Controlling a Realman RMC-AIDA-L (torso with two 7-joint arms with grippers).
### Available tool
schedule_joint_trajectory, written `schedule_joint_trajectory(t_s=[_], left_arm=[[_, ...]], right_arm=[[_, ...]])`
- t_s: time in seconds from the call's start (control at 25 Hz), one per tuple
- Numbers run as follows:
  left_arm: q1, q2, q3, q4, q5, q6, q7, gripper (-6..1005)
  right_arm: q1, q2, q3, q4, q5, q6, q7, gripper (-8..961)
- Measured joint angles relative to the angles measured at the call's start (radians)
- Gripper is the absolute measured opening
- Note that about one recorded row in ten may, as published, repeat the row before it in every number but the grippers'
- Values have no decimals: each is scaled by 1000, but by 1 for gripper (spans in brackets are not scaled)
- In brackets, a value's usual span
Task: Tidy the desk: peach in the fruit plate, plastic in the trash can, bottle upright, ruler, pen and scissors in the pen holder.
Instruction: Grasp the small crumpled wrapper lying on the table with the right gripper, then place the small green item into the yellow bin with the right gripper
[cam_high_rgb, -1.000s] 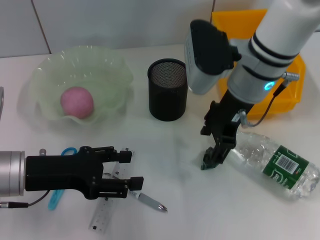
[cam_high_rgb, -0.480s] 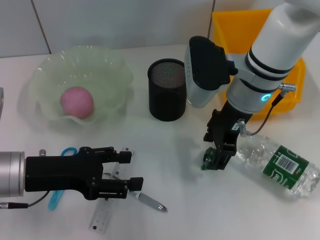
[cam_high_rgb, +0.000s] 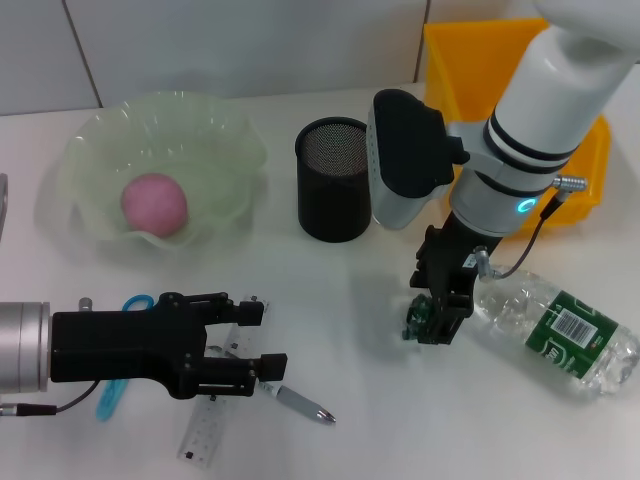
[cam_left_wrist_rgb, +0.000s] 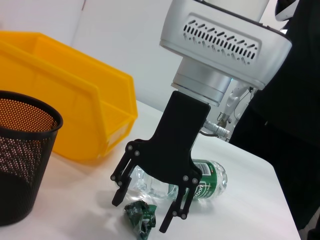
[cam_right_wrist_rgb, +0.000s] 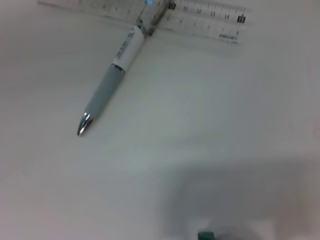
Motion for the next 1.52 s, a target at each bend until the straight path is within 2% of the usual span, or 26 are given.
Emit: schedule_joint_trajectory(t_s=[0.36,0.76,1.0,1.12,1.24,1.52], left_arm=[[0,0,0,1,0,-1,0,808],[0,1,0,1,0,-1,-2,808],[1,2,0,1,0,-1,1,808],[4,3,0,1,0,-1,3,808],[6,4,-6,0,0,1,4,808],[7,8,-24,1,6,10,5,809]], right_arm=[[4,0,-8,13,-1,15,0,759],[4,1,-30,20,0,21,5,707],[1,1,-29,15,29,20,6,448],[-10,-4,1,-33,99,-8,6,335],[-15,-5,16,-49,112,-19,6,303],[-70,-7,146,-216,176,-103,7,283]])
